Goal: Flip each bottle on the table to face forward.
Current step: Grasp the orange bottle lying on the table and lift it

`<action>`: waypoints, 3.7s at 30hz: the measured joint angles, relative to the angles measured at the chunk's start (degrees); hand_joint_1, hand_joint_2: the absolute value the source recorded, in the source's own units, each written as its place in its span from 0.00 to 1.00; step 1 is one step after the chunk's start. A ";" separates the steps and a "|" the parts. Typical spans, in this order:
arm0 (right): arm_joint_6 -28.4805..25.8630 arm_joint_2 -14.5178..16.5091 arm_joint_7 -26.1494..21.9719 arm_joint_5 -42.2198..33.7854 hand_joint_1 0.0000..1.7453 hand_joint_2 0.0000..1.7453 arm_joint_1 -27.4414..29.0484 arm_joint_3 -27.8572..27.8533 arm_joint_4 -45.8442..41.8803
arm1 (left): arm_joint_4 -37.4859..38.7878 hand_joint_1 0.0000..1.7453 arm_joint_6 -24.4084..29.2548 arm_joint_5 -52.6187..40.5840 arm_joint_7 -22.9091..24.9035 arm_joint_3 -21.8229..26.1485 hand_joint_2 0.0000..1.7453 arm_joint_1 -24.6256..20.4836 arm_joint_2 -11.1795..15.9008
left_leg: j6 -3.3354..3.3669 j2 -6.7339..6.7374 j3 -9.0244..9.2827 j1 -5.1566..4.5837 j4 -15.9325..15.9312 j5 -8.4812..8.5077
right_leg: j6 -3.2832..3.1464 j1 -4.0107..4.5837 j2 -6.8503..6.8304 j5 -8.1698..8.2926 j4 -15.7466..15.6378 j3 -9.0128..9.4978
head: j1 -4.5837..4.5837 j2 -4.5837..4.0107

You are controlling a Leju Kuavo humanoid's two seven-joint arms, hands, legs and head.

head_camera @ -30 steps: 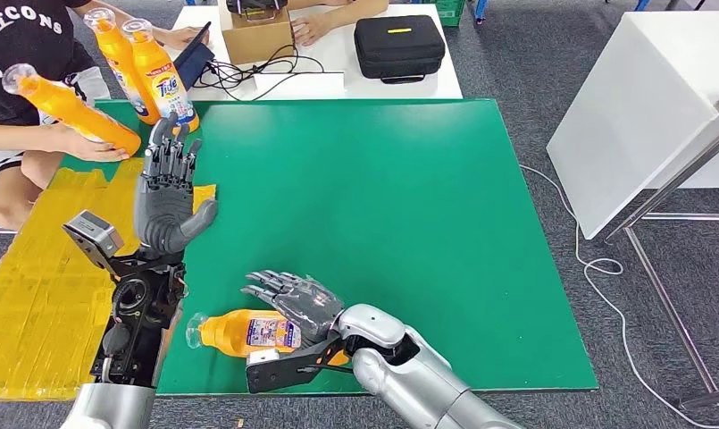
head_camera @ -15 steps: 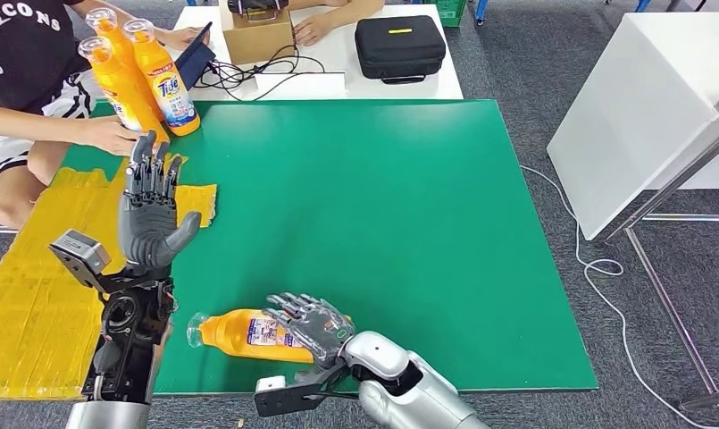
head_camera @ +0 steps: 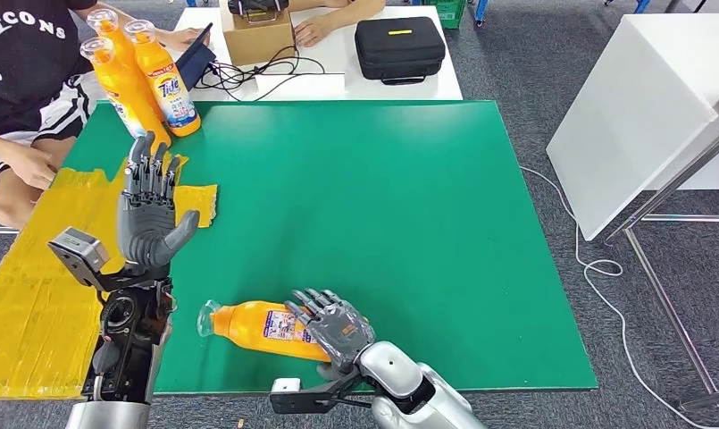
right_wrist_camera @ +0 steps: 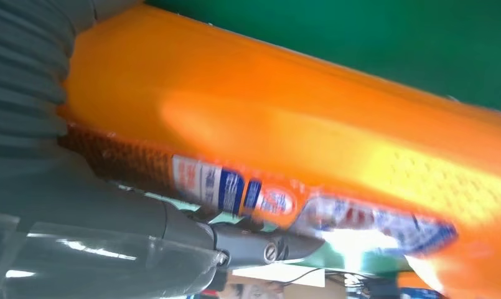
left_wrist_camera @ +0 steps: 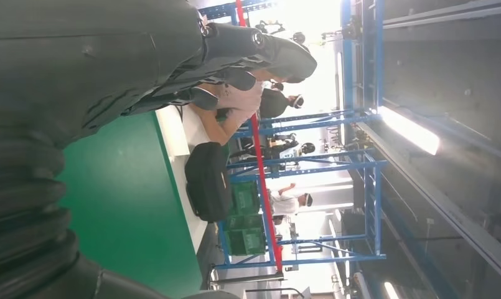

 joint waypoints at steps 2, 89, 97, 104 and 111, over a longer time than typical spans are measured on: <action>-0.03 -0.19 0.48 0.82 0.00 1.00 0.35 -0.27 -0.29 | 0.01 0.00 -0.01 0.00 0.13 0.00 1.00 0.00 -0.20 | 0.00 0.00 0.01 0.00 0.00 0.00 | 0.00 0.00 0.00 0.00 0.00 0.01 | 0.00 0.00; -33.81 4.26 -35.23 -26.48 1.00 1.00 5.05 -36.22 -12.60 | -3.60 0.00 -11.63 7.66 16.32 -25.10 1.00 0.96 1.02 | 0.02 -0.01 -0.10 -0.03 0.01 -0.01 | 0.03 -0.01 -0.02 0.02 -0.01 -0.04 | -0.02 0.00; -26.32 3.62 -34.60 -32.73 1.00 1.00 2.07 -30.51 -9.63 | -4.55 0.00 -11.63 8.56 15.44 -27.83 1.00 1.03 1.48 | 0.01 -0.01 -0.09 -0.03 0.01 0.00 | 0.03 -0.01 -0.02 0.03 -0.01 -0.04 | -0.01 0.00; -19.02 3.07 -34.99 -37.65 1.00 1.00 0.49 -25.46 -7.50 | -4.67 0.00 -11.37 9.15 14.86 -28.94 1.00 1.03 2.01 | 0.02 -0.02 -0.10 -0.03 0.01 0.00 | 0.03 -0.01 -0.02 0.02 -0.01 -0.05 | -0.01 0.00; -16.35 2.70 -35.61 -38.11 1.00 1.00 0.22 -24.20 -7.12 | -4.56 0.00 -11.45 9.42 14.55 -28.92 1.00 1.00 2.34 | 0.02 -0.01 -0.10 -0.03 0.01 0.00 | 0.03 -0.01 -0.02 0.02 -0.01 -0.05 | -0.01 0.00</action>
